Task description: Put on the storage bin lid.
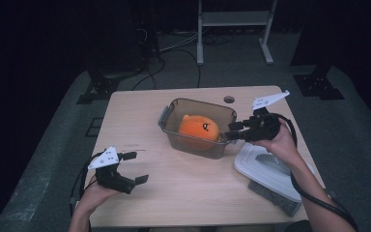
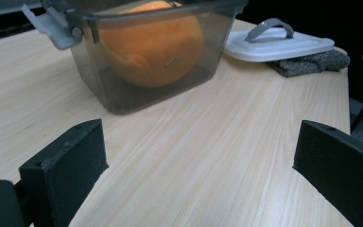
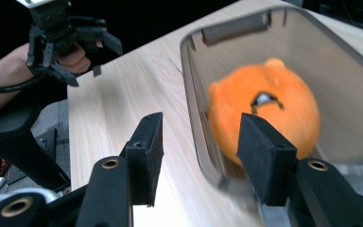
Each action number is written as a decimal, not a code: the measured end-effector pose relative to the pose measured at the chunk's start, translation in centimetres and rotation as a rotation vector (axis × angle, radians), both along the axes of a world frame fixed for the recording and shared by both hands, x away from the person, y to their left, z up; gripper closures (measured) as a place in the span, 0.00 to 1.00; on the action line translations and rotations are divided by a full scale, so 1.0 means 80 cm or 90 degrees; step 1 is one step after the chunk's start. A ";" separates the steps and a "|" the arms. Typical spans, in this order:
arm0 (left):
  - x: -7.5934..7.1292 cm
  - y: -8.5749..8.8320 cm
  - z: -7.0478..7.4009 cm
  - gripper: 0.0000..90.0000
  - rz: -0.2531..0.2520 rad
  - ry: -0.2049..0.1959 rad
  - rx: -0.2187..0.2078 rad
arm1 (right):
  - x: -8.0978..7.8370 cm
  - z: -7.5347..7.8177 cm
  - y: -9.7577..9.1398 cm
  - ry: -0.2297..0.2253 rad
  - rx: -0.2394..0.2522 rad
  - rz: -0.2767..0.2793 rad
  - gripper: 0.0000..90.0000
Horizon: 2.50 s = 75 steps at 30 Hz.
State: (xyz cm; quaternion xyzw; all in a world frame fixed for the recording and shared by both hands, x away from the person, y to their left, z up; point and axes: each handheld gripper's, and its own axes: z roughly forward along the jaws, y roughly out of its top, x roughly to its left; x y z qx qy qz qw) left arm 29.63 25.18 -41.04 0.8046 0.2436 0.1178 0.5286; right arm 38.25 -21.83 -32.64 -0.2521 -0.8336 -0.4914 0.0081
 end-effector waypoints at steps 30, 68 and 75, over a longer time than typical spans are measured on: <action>0.005 -0.008 0.004 0.03 -0.006 -0.007 0.004 | -0.043 -0.081 -0.109 0.037 -0.004 -0.119 0.51; 0.006 -0.009 0.004 0.02 -0.004 -0.006 0.006 | -0.047 -0.129 -0.155 0.049 -0.036 -0.185 0.51; 0.005 -0.007 0.003 0.02 -0.001 -0.005 0.006 | -0.045 -0.136 -0.159 0.053 -0.047 -0.191 0.52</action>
